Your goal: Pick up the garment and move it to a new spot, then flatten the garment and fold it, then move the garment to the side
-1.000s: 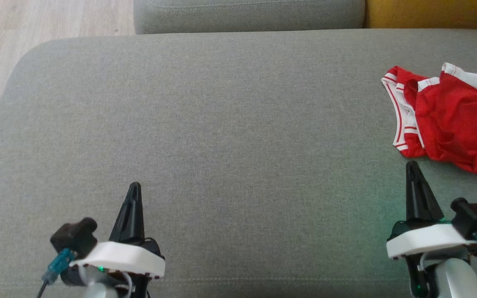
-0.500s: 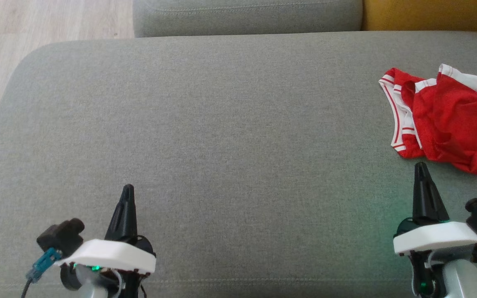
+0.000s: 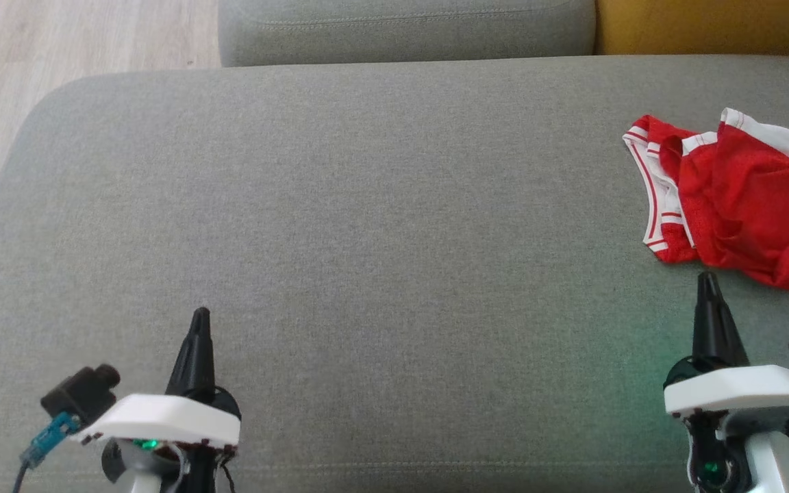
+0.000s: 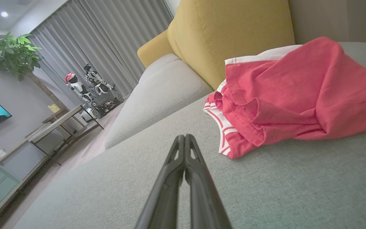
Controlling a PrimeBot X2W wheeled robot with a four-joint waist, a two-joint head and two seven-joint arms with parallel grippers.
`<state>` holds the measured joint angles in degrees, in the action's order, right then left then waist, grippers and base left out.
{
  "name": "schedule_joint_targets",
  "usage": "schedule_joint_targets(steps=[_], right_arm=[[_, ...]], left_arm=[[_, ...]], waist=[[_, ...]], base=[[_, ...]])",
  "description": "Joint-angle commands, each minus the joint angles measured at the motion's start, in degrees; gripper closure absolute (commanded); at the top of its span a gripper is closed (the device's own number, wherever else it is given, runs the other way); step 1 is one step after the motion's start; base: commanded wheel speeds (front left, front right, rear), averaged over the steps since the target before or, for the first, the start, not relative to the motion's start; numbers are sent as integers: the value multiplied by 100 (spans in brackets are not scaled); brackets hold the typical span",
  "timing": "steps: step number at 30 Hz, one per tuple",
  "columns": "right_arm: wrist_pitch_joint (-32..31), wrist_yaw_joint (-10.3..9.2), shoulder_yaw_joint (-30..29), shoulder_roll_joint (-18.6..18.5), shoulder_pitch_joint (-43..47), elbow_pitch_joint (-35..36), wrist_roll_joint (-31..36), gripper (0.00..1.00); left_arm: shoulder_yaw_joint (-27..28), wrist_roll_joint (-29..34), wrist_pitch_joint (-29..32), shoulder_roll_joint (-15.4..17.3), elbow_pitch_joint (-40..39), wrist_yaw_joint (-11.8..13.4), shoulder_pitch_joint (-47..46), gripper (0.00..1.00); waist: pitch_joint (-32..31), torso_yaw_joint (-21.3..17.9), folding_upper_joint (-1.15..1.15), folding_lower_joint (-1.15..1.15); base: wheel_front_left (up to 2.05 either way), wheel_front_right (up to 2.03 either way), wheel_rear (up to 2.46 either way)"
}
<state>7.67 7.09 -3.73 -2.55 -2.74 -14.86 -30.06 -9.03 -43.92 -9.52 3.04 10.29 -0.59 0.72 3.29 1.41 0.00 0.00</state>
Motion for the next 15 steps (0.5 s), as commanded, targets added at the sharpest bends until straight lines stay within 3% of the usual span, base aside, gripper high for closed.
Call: schedule_joint_targets(steps=[1, 15], right_arm=[[-40, 14, 9, -20, -231, 167, -204, 100], [-272, 18, -39, -22, -250, 154, -1215, 100]], left_arm=[[135, -162, 50, 90, -150, -62, -314, 100], [314, -997, 262, 116, -67, -167, -371, 100]], waist=[[-6, -3, 0, 0], [-57, -26, 0, 0]], base=[[0, 0, 0], [0, 0, 0]])
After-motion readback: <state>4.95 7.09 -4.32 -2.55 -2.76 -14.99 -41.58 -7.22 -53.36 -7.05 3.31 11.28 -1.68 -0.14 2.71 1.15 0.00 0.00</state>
